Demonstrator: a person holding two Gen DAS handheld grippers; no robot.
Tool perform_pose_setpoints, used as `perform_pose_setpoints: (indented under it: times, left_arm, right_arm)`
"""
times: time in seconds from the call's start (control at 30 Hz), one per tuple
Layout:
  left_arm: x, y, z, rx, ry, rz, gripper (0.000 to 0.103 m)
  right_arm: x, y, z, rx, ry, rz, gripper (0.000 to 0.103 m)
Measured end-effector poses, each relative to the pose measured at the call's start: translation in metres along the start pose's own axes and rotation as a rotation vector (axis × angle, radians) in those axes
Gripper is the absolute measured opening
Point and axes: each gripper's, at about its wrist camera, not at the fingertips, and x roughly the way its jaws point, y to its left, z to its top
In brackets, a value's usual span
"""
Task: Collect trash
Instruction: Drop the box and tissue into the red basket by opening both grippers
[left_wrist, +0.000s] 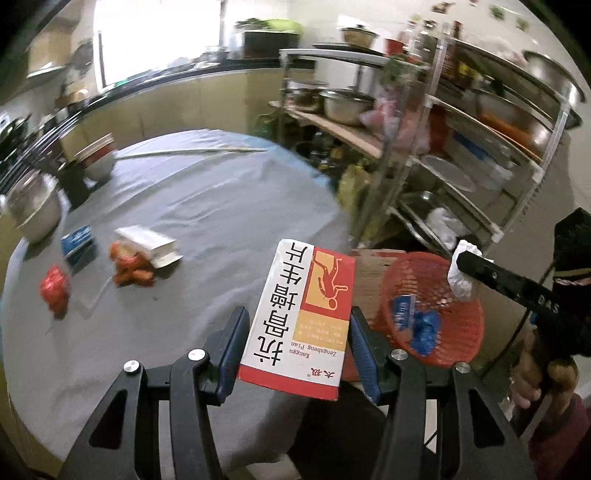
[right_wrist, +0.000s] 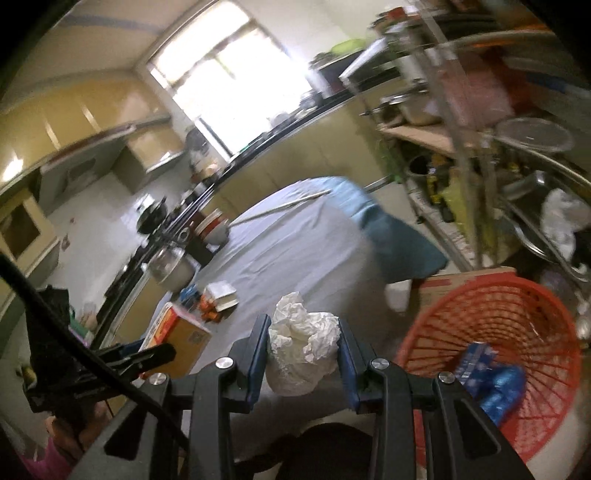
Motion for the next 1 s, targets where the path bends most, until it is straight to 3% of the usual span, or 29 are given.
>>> perform_pose_setpoints:
  times: [0.33, 0.57, 0.63, 0.67, 0.7, 0.73, 0.8, 1.0]
  left_arm:
    - [0.032, -0.081, 0.010, 0.136, 0.044, -0.139, 0.055]
    - [0.075, -0.131, 0.010, 0.171, 0.143, -0.228, 0.056]
    - [0.089, -0.142, 0.009, 0.168, 0.169, -0.247, 0.056]
    - [0.095, -0.146, 0.008, 0.167, 0.185, -0.262, 0.057]
    - [0.100, -0.148, 0.007, 0.169, 0.201, -0.273, 0.059]
    - [0.108, -0.151, 0.005, 0.170, 0.226, -0.268, 0.064]
    - [0.113, -0.151, 0.001, 0.172, 0.240, -0.254, 0.065]
    - [0.094, -0.128, -0.007, 0.206, 0.187, -0.167, 0.065]
  right_arm:
    - [-0.063, -0.099, -0.006, 0.191, -0.082, -0.136, 0.037]
    - [-0.070, -0.144, -0.024, 0.302, -0.042, -0.152, 0.039]
    - [-0.067, -0.152, -0.029, 0.340, -0.023, -0.159, 0.053]
    - [-0.066, -0.157, -0.031, 0.369, -0.015, -0.157, 0.065]
    - [-0.067, -0.162, -0.033, 0.398, -0.020, -0.153, 0.067]
    - [-0.067, -0.165, -0.034, 0.416, -0.026, -0.143, 0.067]
    - [-0.069, -0.167, -0.034, 0.432, -0.040, -0.125, 0.067]
    - [-0.075, -0.153, -0.027, 0.360, -0.097, -0.140, 0.067]
